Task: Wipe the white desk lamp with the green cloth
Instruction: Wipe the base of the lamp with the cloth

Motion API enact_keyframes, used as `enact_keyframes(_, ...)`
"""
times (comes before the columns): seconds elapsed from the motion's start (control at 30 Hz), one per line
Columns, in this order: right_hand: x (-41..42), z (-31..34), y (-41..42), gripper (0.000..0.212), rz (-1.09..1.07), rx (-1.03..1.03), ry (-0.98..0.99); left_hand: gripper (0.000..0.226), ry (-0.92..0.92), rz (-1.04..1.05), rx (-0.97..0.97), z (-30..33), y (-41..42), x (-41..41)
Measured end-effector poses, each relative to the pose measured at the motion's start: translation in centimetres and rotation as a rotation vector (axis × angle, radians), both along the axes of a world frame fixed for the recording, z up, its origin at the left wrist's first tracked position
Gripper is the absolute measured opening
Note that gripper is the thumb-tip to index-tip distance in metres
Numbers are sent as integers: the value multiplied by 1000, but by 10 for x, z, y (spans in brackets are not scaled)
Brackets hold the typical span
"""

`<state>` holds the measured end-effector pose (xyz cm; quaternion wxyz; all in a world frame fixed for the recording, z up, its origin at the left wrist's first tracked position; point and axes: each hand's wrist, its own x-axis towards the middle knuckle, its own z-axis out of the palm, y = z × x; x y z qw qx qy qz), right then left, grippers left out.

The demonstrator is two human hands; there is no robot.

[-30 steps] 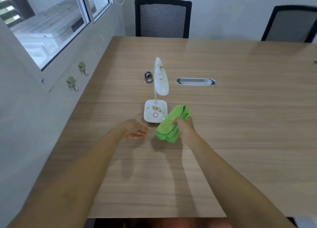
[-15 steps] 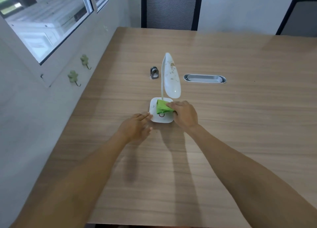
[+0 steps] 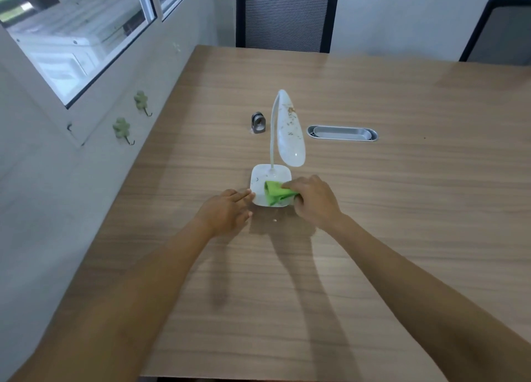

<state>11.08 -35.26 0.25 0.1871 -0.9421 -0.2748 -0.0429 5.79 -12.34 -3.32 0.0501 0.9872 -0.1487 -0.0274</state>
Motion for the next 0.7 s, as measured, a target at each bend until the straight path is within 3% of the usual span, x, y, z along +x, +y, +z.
enact_keyframes(0.13,24,5,8,52,-173,25,51,73,-17,10,6,-2,-1,-1)
enact_keyframes(0.3,13,-15,15,55,-137,-42,157,79,-2,6,21,-4,-1,1)
enact_keyframes(0.47,-27,-28,5,49,-3,-56,12,65,-35,-42,60,-4,2,2)
enact_keyframes(0.6,-19,-15,-5,50,27,-2,-58,86,64,3,56,3,-2,2)
enact_keyframes(0.7,2,-7,-4,48,-139,6,-19,64,61,10,111,0,-5,1)
